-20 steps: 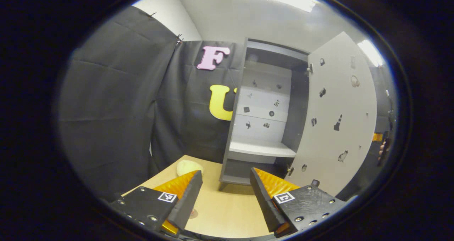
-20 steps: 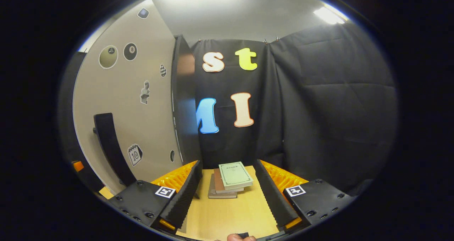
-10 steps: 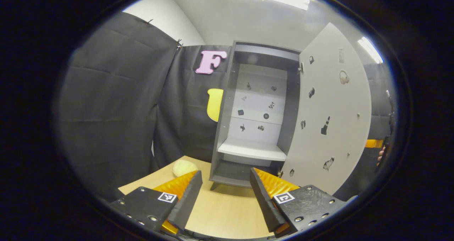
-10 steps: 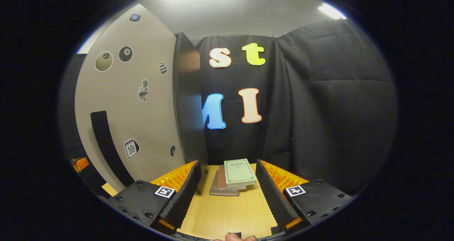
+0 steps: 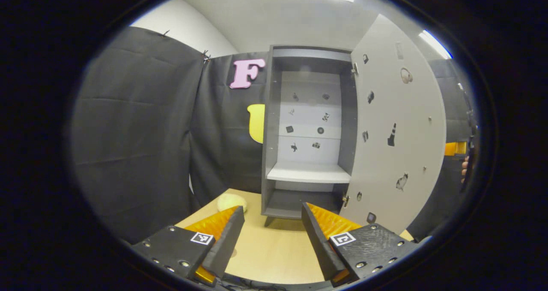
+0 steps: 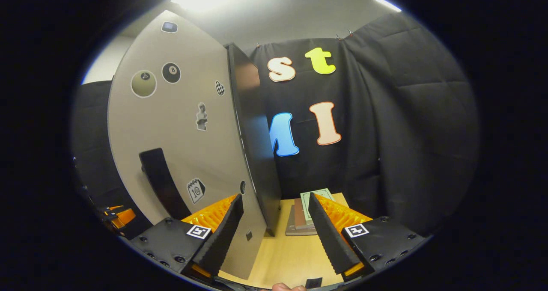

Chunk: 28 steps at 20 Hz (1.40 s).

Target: Open the cabinet door with the right hand, grasp the bottle in the cabinet with the left hand and place it on the coaster, then close the cabinet door with the right hand.

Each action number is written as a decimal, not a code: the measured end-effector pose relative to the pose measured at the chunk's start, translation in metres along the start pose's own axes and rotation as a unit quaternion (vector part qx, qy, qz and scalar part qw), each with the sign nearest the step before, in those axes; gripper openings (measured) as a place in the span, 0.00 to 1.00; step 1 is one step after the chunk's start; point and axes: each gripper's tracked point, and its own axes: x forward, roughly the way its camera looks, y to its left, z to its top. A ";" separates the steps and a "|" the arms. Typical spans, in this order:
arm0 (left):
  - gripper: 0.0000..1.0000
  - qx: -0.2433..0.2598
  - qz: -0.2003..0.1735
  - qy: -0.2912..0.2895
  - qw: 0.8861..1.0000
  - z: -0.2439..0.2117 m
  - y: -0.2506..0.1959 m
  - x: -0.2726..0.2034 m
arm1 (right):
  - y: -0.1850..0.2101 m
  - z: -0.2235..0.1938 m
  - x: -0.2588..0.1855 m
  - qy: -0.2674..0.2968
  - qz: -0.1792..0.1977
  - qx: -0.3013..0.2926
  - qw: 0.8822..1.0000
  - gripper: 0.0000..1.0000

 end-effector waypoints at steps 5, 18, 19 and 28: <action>0.83 -0.018 -0.012 -0.006 1.000 0.004 0.045 0.025 | 0.029 0.015 0.004 -0.013 -0.020 -0.026 0.999 0.97; 0.80 -0.041 -0.071 0.003 0.997 -0.016 0.076 0.068 | 0.059 0.009 -0.011 -0.005 -0.092 -0.062 0.994 0.96; 0.80 -0.037 -0.073 0.002 0.997 -0.015 0.077 0.067 | 0.066 0.007 -0.008 -0.003 -0.087 -0.060 0.994 0.96; 0.80 -0.036 -0.073 0.023 0.996 -0.037 0.117 0.071 | 0.129 -0.004 0.013 -0.007 -0.053 -0.046 0.998 0.89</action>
